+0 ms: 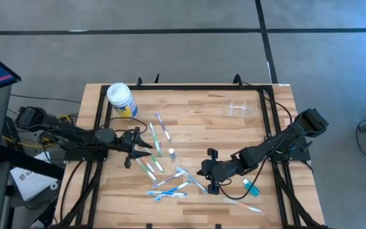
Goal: Pick & Place toothbrushing station
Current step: Put the left mouthwash into the middle transparent organizer
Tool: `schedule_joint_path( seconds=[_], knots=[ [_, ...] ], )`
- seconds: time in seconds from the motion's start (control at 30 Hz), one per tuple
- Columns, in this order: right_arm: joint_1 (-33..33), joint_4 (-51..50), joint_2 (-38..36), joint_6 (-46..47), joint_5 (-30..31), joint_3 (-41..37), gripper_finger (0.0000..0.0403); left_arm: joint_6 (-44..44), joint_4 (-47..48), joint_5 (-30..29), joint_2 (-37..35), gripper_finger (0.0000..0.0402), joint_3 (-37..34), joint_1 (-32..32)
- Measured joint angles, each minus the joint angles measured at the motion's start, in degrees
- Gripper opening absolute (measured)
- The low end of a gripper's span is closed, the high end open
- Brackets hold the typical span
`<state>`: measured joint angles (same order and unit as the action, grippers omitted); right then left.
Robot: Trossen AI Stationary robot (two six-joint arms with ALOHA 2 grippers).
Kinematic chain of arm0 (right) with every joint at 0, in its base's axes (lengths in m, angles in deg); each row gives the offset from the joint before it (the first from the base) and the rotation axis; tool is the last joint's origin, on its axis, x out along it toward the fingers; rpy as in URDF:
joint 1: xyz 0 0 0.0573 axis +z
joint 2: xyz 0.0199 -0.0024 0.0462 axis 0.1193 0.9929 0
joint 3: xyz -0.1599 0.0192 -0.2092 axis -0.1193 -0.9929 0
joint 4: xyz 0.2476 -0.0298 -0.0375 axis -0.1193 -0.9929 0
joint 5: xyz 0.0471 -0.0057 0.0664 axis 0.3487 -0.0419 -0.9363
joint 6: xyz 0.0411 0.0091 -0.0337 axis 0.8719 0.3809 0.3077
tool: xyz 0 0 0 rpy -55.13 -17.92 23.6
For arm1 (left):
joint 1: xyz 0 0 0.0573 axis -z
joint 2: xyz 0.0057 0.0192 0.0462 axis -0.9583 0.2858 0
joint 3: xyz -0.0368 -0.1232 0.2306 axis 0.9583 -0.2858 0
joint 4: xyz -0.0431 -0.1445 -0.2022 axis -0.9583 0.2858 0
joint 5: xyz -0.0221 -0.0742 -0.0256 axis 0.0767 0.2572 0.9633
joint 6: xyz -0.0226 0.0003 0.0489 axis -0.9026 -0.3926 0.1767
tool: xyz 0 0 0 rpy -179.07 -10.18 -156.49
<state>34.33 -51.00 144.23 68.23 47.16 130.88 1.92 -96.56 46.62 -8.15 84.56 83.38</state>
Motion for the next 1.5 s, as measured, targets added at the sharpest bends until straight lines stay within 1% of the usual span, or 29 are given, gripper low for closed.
schedule_joint_path(
  seconds=[0.13,0.2,0.27,0.5,0.73,0.87,1.03,1.17,1.23,1.33,1.5],
  knots=[
    [-0.3,0.1,0.0,0.0,0.0,0.0,0.0001,0.2,0.1,-1.4,8.1,0.014,5.2,0.2],
    [-0.3,0.1,0.0,0.0,0.0,0.0,0.0001,0.4,0.1,-2.0,11.0,0.014,7.1,0.1],
    [-0.3,0.1,0.0,0.0,0.1,0.0,0.0001,2.6,0.1,-2.8,13.7,0.014,8.4,0.1],
    [-0.2,0.5,0.0,-0.9,0.1,0.0,0.0001,4.3,-0.2,-5.0,21.3,0.014,11.6,0.1],
    [-0.2,0.9,0.0,-1.0,0.1,0.0,0.0001,5.5,-1.1,-5.3,27.6,0.014,14.1,0.1],
    [-0.2,0.9,0.0,-1.1,0.1,0.0,0.0001,7.2,-1.1,-6.3,29.0,0.014,15.0,0.1],
    [-0.2,1.0,0.0,-1.3,0.1,0.0,0.0001,7.3,-1.2,-9.3,29.0,0.014,15.0,0.1],
    [-0.2,1.1,0.0,-1.3,0.0,0.0,0.0001,8.3,-1.1,-9.9,30.2,0.0144,15.0,0.1],
    [-0.2,1.1,0.0,-1.3,0.0,0.0,0.0001,8.3,-1.5,-10.2,31.3,0.0152,15.0,0.1],
    [-0.2,1.1,0.0,-1.3,0.0,0.0,0.0001,8.2,-2.6,-12.5,32.8,0.0169,15.0,0.1],
    [-0.2,1.1,0.0,-1.3,0.0,0.0,0.0001,7.8,-4.6,-12.8,33.4,0.0197,15.0,0.1]
  ],
)
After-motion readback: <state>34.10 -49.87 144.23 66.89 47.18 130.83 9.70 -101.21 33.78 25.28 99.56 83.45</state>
